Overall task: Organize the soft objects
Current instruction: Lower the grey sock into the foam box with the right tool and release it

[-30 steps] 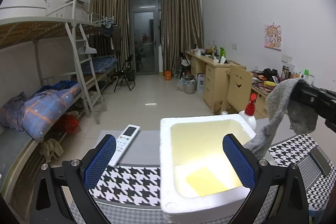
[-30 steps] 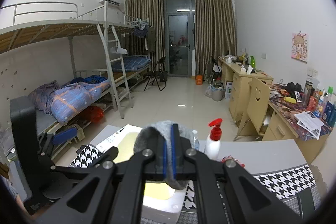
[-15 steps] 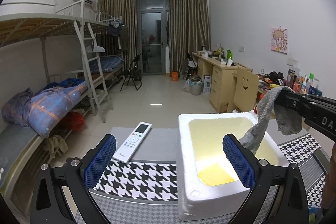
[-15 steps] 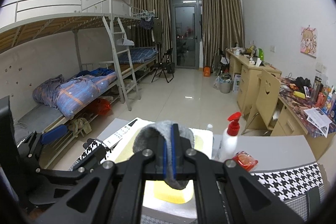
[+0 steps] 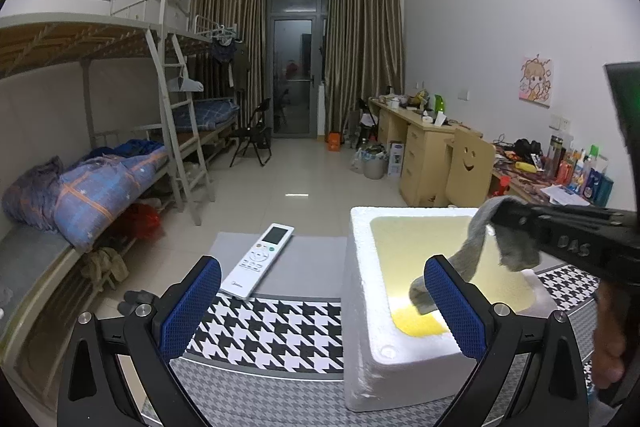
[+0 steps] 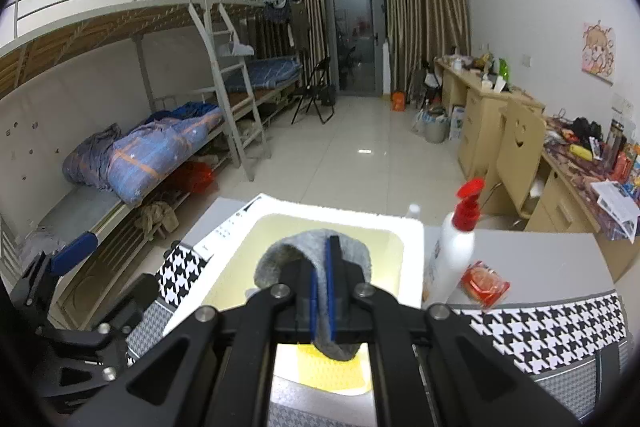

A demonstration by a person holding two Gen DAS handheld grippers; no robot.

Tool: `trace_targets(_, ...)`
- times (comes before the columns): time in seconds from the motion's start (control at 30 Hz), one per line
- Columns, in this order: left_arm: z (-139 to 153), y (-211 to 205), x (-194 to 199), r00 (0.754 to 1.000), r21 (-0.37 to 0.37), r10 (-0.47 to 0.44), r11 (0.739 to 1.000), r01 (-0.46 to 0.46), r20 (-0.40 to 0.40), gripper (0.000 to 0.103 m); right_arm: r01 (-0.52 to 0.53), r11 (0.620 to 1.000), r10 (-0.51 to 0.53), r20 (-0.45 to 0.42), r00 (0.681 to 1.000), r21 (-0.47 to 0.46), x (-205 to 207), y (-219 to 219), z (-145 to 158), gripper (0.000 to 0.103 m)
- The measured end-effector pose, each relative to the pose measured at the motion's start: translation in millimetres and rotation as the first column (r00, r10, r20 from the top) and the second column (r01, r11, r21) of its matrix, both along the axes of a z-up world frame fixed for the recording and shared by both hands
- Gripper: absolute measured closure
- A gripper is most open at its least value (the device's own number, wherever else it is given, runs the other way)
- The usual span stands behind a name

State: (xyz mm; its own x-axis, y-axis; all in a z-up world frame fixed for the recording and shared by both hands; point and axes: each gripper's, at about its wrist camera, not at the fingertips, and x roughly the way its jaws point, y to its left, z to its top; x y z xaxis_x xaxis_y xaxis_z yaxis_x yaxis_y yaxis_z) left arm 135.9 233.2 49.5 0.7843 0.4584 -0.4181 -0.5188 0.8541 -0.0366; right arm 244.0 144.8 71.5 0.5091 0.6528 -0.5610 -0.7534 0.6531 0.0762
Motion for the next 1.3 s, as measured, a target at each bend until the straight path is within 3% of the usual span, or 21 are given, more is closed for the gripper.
trace_targets(0.4, -6, 3, -2, 1.0, 0.006, 0.012, 1.0, -0.012, -0.017, 0.001, -0.009, 0.998, 0.007, -0.038, 0.999, -0.065, 5, 13, -13, 0.096)
trace_targets(0.5, -8, 5, -4, 1.0, 0.002, 0.013, 1.0, -0.013, -0.017, 0.001, -0.012, 0.997, 0.008, -0.051, 0.999, -0.076, 7, 17, -15, 0.077)
trace_targets(0.57, -8, 5, -4, 1.0, 0.002, 0.013, 1.0, -0.013, -0.018, 0.001, -0.019, 0.997, 0.013, -0.065, 0.998, -0.08, 7, 19, -17, 0.049)
trace_targets(0.67, -9, 6, -5, 1.0, -0.001, 0.017, 1.0, -0.017, -0.018, 0.001, -0.018, 0.996, 0.012, -0.066, 0.998, -0.093, 6, 21, -20, 0.036)
trace_targets(0.97, -13, 8, -6, 1.0, -0.013, 0.009, 1.0, -0.009, -0.027, 0.001, -0.034, 0.989, 0.025, -0.069, 0.997, -0.141, 3, 22, -25, 0.034)
trace_targets(1.3, -17, -16, 8, 0.99, 0.022, -0.119, 0.992, 0.121, -0.077, 0.001, -0.042, 0.992, 0.033, -0.085, 0.996, -0.116, 1, 18, -20, 0.034)
